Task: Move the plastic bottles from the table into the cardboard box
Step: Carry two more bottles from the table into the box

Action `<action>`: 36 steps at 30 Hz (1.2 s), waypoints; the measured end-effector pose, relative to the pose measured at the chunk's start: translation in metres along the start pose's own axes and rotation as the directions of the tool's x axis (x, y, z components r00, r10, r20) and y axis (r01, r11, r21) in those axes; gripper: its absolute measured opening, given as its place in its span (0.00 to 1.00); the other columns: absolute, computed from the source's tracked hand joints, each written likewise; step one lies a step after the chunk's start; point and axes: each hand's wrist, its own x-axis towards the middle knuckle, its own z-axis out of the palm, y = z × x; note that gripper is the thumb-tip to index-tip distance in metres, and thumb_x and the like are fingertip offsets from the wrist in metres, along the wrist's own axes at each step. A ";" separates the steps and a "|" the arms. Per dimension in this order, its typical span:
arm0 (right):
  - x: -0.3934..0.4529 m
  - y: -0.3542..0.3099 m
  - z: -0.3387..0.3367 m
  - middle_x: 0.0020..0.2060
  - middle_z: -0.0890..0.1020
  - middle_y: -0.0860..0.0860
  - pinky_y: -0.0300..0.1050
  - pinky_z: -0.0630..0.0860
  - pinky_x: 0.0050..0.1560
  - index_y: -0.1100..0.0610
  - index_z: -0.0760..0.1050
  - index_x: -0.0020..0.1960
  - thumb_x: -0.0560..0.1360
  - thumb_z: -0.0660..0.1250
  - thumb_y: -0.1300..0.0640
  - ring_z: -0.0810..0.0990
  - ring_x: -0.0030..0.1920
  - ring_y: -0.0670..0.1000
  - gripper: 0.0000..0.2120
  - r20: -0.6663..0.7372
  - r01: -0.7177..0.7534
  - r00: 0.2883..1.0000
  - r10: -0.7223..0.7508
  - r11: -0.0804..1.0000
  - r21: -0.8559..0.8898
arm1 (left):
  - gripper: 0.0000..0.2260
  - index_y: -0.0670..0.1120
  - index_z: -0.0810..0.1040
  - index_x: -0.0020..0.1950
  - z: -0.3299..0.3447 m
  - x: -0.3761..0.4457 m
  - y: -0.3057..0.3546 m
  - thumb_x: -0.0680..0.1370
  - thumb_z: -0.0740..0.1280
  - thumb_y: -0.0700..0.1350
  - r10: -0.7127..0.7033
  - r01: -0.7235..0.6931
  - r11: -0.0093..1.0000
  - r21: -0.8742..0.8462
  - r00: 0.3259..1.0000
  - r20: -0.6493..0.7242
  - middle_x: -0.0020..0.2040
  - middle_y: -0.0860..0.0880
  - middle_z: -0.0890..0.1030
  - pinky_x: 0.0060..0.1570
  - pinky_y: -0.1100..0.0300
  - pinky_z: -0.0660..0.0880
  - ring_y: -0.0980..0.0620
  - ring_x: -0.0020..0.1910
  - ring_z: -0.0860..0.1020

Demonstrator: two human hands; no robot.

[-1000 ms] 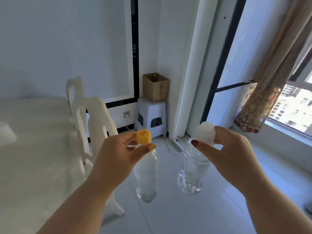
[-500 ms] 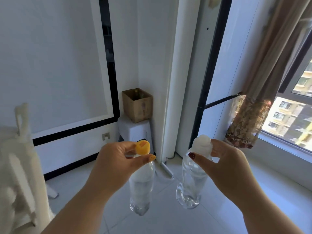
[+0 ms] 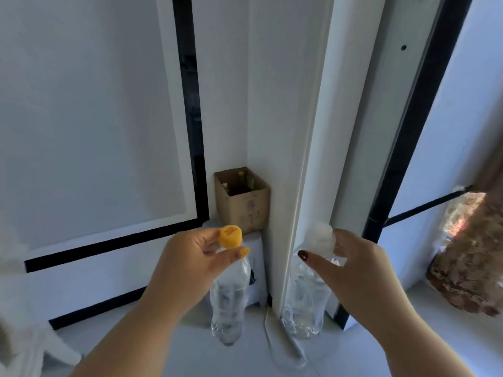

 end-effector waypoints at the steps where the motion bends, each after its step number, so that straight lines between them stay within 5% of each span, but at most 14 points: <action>1: 0.028 0.004 0.002 0.45 0.85 0.39 0.43 0.78 0.48 0.44 0.80 0.54 0.67 0.73 0.39 0.82 0.49 0.42 0.18 0.025 0.014 1.000 -0.014 1.000 0.000 | 0.16 0.59 0.85 0.48 0.007 0.021 -0.002 0.63 0.73 0.60 0.003 -0.003 1.000 0.016 1.000 -0.021 0.47 0.69 0.85 0.47 0.81 0.72 0.71 0.50 0.81; 5: 0.129 0.013 0.008 0.47 0.85 0.39 0.40 0.77 0.46 0.43 0.79 0.56 0.68 0.72 0.37 0.82 0.50 0.41 0.19 0.092 0.082 0.992 -0.082 0.997 0.005 | 0.18 0.55 0.86 0.50 0.026 0.101 -0.010 0.64 0.73 0.60 -0.014 0.022 0.998 0.057 0.992 -0.129 0.45 0.68 0.85 0.46 0.81 0.71 0.70 0.50 0.81; 8: 0.198 0.016 0.019 0.47 0.85 0.40 0.37 0.74 0.42 0.44 0.79 0.55 0.68 0.72 0.38 0.81 0.49 0.41 0.18 0.114 0.121 0.986 -0.122 0.993 0.019 | 0.16 0.55 0.87 0.47 0.035 0.163 -0.020 0.64 0.72 0.61 -0.037 0.048 0.997 0.059 0.983 -0.180 0.44 0.62 0.87 0.48 0.70 0.75 0.63 0.46 0.84; 10: 0.243 0.017 0.033 0.47 0.85 0.41 0.40 0.77 0.45 0.45 0.79 0.56 0.69 0.72 0.38 0.82 0.50 0.43 0.19 0.116 0.145 0.982 -0.147 0.989 0.022 | 0.11 0.59 0.85 0.45 0.039 0.207 -0.029 0.65 0.74 0.60 -0.054 0.067 0.996 0.055 0.978 -0.203 0.43 0.67 0.86 0.47 0.66 0.75 0.65 0.44 0.83; 13: 0.307 0.016 0.059 0.49 0.85 0.43 0.45 0.78 0.51 0.47 0.79 0.57 0.70 0.72 0.39 0.83 0.51 0.47 0.20 0.122 0.143 0.982 -0.146 0.989 0.035 | 0.08 0.59 0.85 0.46 0.040 0.272 -0.052 0.68 0.76 0.55 -0.041 0.056 0.997 0.058 0.972 -0.232 0.42 0.68 0.85 0.50 0.69 0.73 0.70 0.47 0.81; 16: 0.370 0.018 0.091 0.45 0.84 0.41 0.38 0.75 0.43 0.46 0.79 0.52 0.70 0.71 0.39 0.82 0.47 0.43 0.15 0.102 0.155 0.982 -0.157 0.988 0.024 | 0.17 0.55 0.87 0.50 0.037 0.341 -0.079 0.65 0.74 0.59 -0.026 0.037 0.998 0.042 0.970 -0.240 0.44 0.63 0.86 0.49 0.72 0.73 0.70 0.49 0.81; 24: 0.534 0.006 0.166 0.38 0.85 0.51 0.53 0.79 0.44 0.53 0.79 0.42 0.70 0.71 0.42 0.83 0.44 0.52 0.13 0.006 0.121 0.993 -0.121 0.990 0.066 | 0.09 0.56 0.86 0.49 0.021 0.516 -0.137 0.70 0.77 0.52 -0.020 0.018 1.000 -0.010 0.974 -0.228 0.47 0.61 0.87 0.55 0.63 0.76 0.65 0.51 0.83; 30: 0.635 0.023 0.242 0.43 0.85 0.42 0.43 0.78 0.46 0.47 0.81 0.49 0.70 0.73 0.45 0.83 0.46 0.42 0.10 0.031 0.045 0.998 -0.052 0.980 0.192 | 0.07 0.64 0.82 0.44 0.033 0.616 -0.193 0.72 0.76 0.52 -0.036 0.041 0.999 0.022 0.979 -0.199 0.43 0.67 0.83 0.52 0.68 0.74 0.68 0.50 0.81; 36: 0.712 0.084 0.333 0.43 0.84 0.46 0.44 0.77 0.43 0.48 0.80 0.51 0.71 0.74 0.49 0.82 0.45 0.47 0.10 0.176 -0.085 0.983 0.059 0.986 0.141 | 0.05 0.57 0.87 0.44 0.058 0.679 -0.283 0.69 0.78 0.52 -0.223 0.228 0.974 0.017 0.964 -0.145 0.41 0.61 0.87 0.53 0.56 0.81 0.61 0.46 0.84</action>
